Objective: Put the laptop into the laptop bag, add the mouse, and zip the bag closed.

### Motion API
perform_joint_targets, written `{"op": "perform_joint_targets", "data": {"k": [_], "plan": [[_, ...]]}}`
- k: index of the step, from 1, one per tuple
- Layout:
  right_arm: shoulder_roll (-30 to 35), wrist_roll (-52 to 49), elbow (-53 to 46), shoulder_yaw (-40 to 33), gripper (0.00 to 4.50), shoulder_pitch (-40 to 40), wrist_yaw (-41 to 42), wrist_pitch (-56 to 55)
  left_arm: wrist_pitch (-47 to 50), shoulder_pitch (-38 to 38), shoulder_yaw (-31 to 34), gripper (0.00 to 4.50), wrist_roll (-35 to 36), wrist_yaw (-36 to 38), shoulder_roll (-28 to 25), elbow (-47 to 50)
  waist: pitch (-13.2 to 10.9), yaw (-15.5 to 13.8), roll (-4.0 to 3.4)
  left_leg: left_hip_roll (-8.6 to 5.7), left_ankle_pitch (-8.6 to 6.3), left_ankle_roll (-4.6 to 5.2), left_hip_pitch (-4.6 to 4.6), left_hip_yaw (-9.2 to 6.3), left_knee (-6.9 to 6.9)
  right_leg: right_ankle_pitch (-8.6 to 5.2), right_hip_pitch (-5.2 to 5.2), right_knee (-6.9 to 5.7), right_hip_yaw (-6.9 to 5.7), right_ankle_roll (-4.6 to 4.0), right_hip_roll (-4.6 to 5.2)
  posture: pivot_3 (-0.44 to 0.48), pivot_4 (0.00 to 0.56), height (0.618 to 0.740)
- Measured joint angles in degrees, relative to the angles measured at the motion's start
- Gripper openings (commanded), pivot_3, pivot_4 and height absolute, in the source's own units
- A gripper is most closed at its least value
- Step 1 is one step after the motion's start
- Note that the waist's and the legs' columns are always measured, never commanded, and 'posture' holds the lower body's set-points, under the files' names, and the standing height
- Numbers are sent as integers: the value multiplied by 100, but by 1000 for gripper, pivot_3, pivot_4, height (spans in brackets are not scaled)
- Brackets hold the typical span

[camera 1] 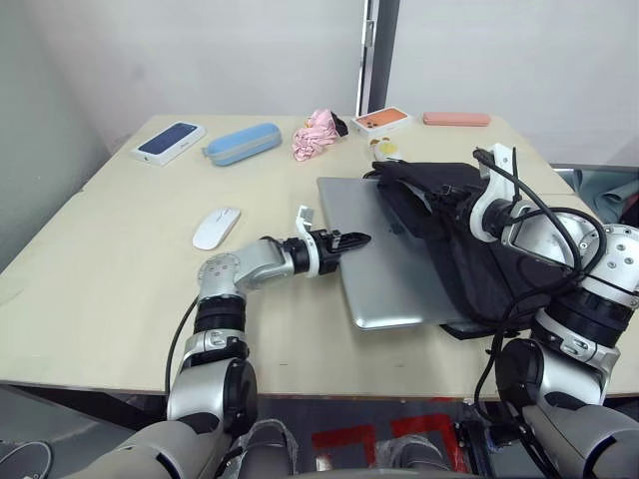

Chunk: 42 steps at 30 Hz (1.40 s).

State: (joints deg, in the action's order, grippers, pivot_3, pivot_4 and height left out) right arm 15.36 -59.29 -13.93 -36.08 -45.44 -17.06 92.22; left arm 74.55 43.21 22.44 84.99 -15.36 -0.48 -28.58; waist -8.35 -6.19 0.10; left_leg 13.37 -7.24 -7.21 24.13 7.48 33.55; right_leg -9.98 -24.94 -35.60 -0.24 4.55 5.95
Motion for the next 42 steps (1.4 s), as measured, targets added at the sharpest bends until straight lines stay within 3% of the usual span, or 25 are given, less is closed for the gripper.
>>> {"op": "perform_joint_targets", "data": {"k": [3,7,16,21,25,33,36,42], "plan": [[-326,-17,-34,-64,17,-5,-168,0,-184,53,-22,310,-190,0,224,0,0,28,0,0,0,0,-2,1,0,0,0,-1,1,0,0,0,150,740],[-1426,-254,-252,-372,17,-25,-833,0,-640,201,-48,310,-582,50,451,0,1,77,-2,0,0,0,-1,3,-4,0,-5,0,3,0,0,0,150,740],[-2138,-1030,-448,-671,17,-285,-2047,-46,-934,275,-14,310,-933,437,543,-99,-2,24,-7,-5,0,0,3,3,-17,3,-4,23,0,9,3,0,150,740],[-1989,-2233,-307,-317,17,-287,-3024,-706,-868,341,-21,310,-1095,678,589,-247,-2,19,-9,-6,0,0,3,5,-30,4,-4,35,-1,14,4,0,150,740],[-1377,-3441,-166,471,17,-39,-3779,-1575,-750,370,-70,310,-1198,924,654,-417,-2,6,-9,-8,0,0,6,6,-34,5,-4,44,-2,17,4,0,150,740],[-223,-4733,-102,1716,17,400,-4256,-2990,-776,472,-123,310,-1600,1298,684,-551,-2,23,-9,-8,0,1,8,7,-30,8,-4,42,-1,25,5,0,150,740],[75,-4975,-113,2082,0,522,-4245,-3397,-833,514,-109,1724,-1676,1403,698,-551,-2,22,-9,-8,0,2,9,6,-28,8,-3,42,-1,25,5,0,150,740],[419,-5111,-149,2481,0,615,-4141,-3873,-880,610,-59,3771,-1742,1546,707,-550,-2,14,-9,-10,-1,5,12,6,-24,10,-2,42,-1,27,6,0,150,740]]}}
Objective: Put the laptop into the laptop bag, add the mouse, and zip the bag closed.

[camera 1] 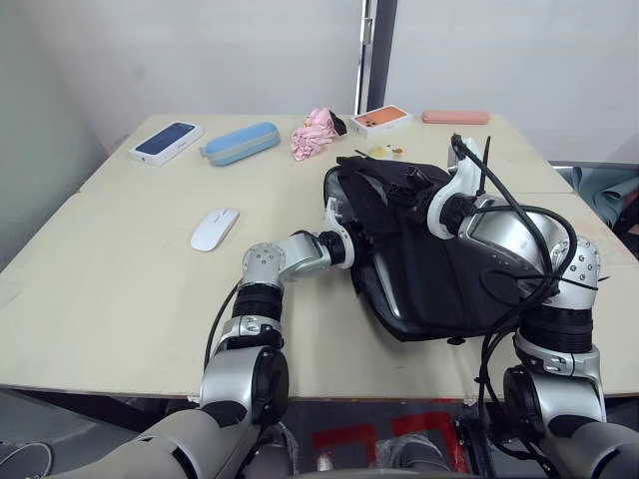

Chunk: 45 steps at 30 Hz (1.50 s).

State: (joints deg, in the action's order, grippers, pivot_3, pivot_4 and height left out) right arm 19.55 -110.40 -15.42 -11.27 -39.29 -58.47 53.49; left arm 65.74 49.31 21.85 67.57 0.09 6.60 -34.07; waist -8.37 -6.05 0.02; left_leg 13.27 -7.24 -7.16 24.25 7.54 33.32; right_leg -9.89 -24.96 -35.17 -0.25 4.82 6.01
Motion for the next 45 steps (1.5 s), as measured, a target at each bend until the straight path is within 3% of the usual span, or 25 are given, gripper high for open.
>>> {"op": "perform_joint_targets", "data": {"k": [2,10,21,27,31,35,37,39,42,45], "plan": [[57,-16,-42,85,0,25,46,-82,16,0,-3,4443,-1,8,0,6,0,1,0,0,0,0,1,0,0,0,0,0,0,0,0,0,150,740],[536,-153,-75,289,0,149,360,-247,282,1,80,4478,36,-60,-148,255,0,0,0,0,0,3,0,-2,6,1,3,-2,0,1,1,0,150,740],[1134,-176,146,360,0,237,828,-299,1634,0,930,4478,733,-385,-1817,480,1,-32,0,-2,-1,4,1,-9,27,3,10,-10,-2,4,4,0,150,740],[1316,-163,268,363,0,237,1072,-311,2257,-11,967,4478,1036,-381,-2491,835,1,-27,0,-2,-1,4,3,-10,29,3,10,-12,-4,3,5,0,150,740],[1333,-37,385,455,0,229,1249,-319,2457,-423,507,4478,1043,685,-3372,2319,2,23,-2,0,-2,4,3,-9,21,-11,6,-11,-7,-20,4,0,150,740],[1402,576,506,564,0,209,1768,-255,1770,-1223,-98,4478,564,2859,-4650,3526,2,40,-2,1,-2,3,-3,-6,13,-37,6,-9,-6,-61,4,0,150,740],[1461,980,652,577,0,200,2153,-173,1365,-1472,-209,4478,351,3933,-5181,3717,2,-2,-2,0,-2,3,-3,-6,22,-35,9,-11,-4,-59,6,0,150,740],[1492,1134,703,584,0,198,2339,-123,1145,-1585,-225,4478,219,4432,-5454,3769,2,-1,-2,-2,-2,3,-4,-5,22,-34,9,-13,-2,-58,8,0,150,740],[1546,1485,839,628,0,260,2993,126,215,-2144,-281,4478,-373,5973,-6378,3891,3,29,-2,0,-2,3,-12,-1,15,-36,8,-13,1,-59,6,0,150,740],[1620,1853,905,745,0,426,3678,414,-571,-2698,-336,4478,-1045,6957,-6977,3794,3,34,-2,0,-2,3,-11,-1,8,-39,7,-8,-1,-60,6,0,150,740]]}}
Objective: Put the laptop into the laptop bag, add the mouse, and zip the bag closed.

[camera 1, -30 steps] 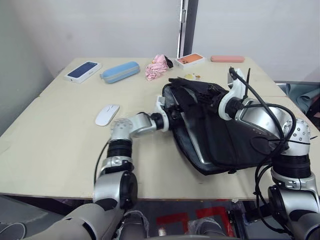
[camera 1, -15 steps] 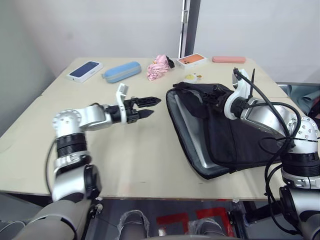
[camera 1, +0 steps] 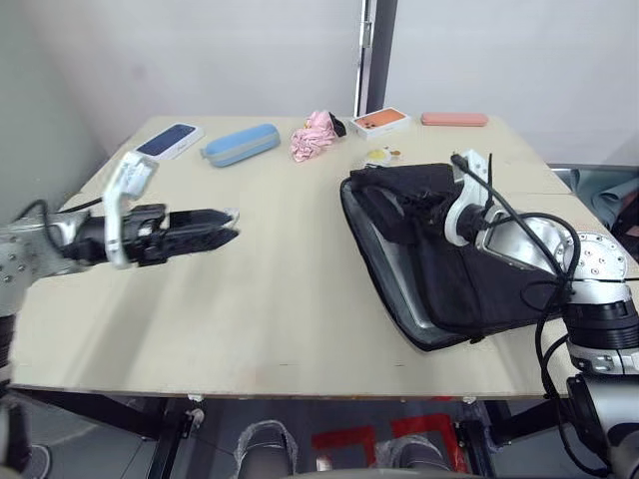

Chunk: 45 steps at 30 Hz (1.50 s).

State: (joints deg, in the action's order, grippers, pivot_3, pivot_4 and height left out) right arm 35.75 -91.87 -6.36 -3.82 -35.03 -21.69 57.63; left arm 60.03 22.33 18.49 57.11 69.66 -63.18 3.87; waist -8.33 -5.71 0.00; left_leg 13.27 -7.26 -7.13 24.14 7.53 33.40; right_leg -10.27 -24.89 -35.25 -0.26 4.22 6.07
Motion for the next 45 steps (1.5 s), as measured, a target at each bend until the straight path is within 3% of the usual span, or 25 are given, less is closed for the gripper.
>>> {"op": "perform_joint_targets", "data": {"k": [3,8,14,16,21,26,33,40,45], "plan": [[68,400,135,60,0,51,586,234,-646,-290,-51,4478,-513,582,-227,-259,0,-10,0,0,0,0,0,0,0,0,0,-1,0,-2,0,0,150,740],[595,1183,270,176,0,-81,1780,620,-1411,-373,-56,4478,-1268,849,-553,-856,2,-40,3,0,0,2,-5,-1,3,-1,3,-9,1,-4,1,0,150,740],[1625,2513,76,653,1953,-10,3916,713,-2017,-990,315,4500,-1718,1178,-743,-1078,2,-41,3,2,-16,28,-6,2,-5,-9,-1,-7,2,-17,0,0,150,740],[2038,2888,8,644,2791,160,4778,561,-2088,-1372,639,4500,-1758,1246,-743,-1073,2,-36,4,4,-18,31,-7,4,-10,-14,-3,-7,1,-26,-1,0,150,740],[2802,3425,-408,351,4403,918,6482,-48,-2116,-1729,1328,4500,-1745,1219,-696,-965,2,-55,4,9,-21,38,-14,8,-11,-23,0,-11,2,-41,-3,0,150,740],[3491,3764,-474,-933,4458,2288,8191,-718,-2510,-1947,1898,4500,-1923,1010,-440,-1119,6,-54,11,13,-22,44,-32,12,-6,-29,5,-24,4,-53,-5,0,150,740],[3550,4540,235,-2629,4458,3788,9320,-1211,-2970,-2272,2163,4500,-2449,1028,-554,-2170,11,-21,15,13,-23,47,-53,32,1,-30,7,-35,27,-56,-4,0,150,740],[3529,5155,574,-3632,4458,4168,9720,-1571,-3574,-2175,2006,4500,-2812,1240,-700,-2920,14,-22,18,14,-24,50,-59,42,0,-31,6,-38,35,-59,-4,0,150,740],[3247,5196,162,-3905,4458,4141,9629,-1664,-3749,-1448,1503,4500,-2843,1012,-383,-2917,20,-48,15,13,-23,51,-83,53,-4,-32,13,-51,42,-61,-1,0,150,740]]}}
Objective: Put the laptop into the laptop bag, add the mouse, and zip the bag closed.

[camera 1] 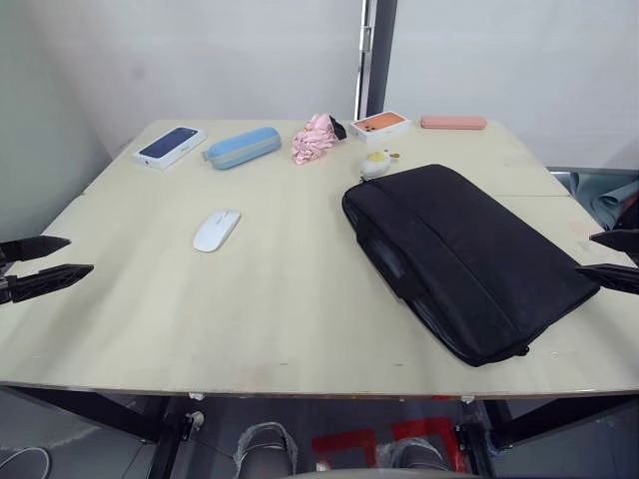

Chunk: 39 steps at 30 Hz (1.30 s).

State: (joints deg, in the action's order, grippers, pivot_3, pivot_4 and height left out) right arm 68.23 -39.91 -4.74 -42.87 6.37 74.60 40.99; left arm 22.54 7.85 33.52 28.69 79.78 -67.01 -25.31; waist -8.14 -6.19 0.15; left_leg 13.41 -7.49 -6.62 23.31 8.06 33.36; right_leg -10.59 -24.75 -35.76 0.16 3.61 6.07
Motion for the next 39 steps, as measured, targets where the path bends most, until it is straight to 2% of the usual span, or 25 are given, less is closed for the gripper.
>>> {"op": "perform_joint_targets", "data": {"k": [6,11,17,23,36,39], "plan": [[-408,-970,-1401,258,4458,-836,-661,444,-313,780,-833,4500,-287,-675,754,-27,2,53,2,1,2,2,-18,12,10,0,-4,-32,26,-1,-7,0,150,740],[-656,-1647,-2524,1202,4458,-1653,-1506,678,-557,1230,-1329,4500,-599,-1349,1437,-140,7,51,-1,1,3,2,-17,13,18,1,-4,-39,30,-2,-8,0,150,740],[-832,-2208,-2797,1856,4458,-2577,-2301,852,-525,1705,-1449,4500,-800,-2285,1908,-555,14,24,4,-1,3,2,-16,12,20,1,-2,-38,29,-2,-7,0,150,740],[-904,-2404,-3016,2212,4458,-2733,-2671,909,-630,2149,-1728,4500,-1033,-2869,2418,-1028,14,-17,6,-1,3,1,-10,8,27,2,-3,-42,27,-3,-7,0,150,740],[-1051,-2727,-3392,2431,4458,-2808,-3130,895,-1384,3484,-2489,4500,-1775,-3026,2943,-2580,17,-41,9,-1,3,0,-7,7,27,2,-3,-42,27,-2,-7,0,150,740],[-1052,-2865,-3510,2424,4458,-2682,-3293,898,-1580,3838,-2571,4500,-1968,-3299,3109,-3151,17,-59,9,-1,3,1,-8,7,29,3,-3,-43,28,-2,-7,0,150,740]]}}
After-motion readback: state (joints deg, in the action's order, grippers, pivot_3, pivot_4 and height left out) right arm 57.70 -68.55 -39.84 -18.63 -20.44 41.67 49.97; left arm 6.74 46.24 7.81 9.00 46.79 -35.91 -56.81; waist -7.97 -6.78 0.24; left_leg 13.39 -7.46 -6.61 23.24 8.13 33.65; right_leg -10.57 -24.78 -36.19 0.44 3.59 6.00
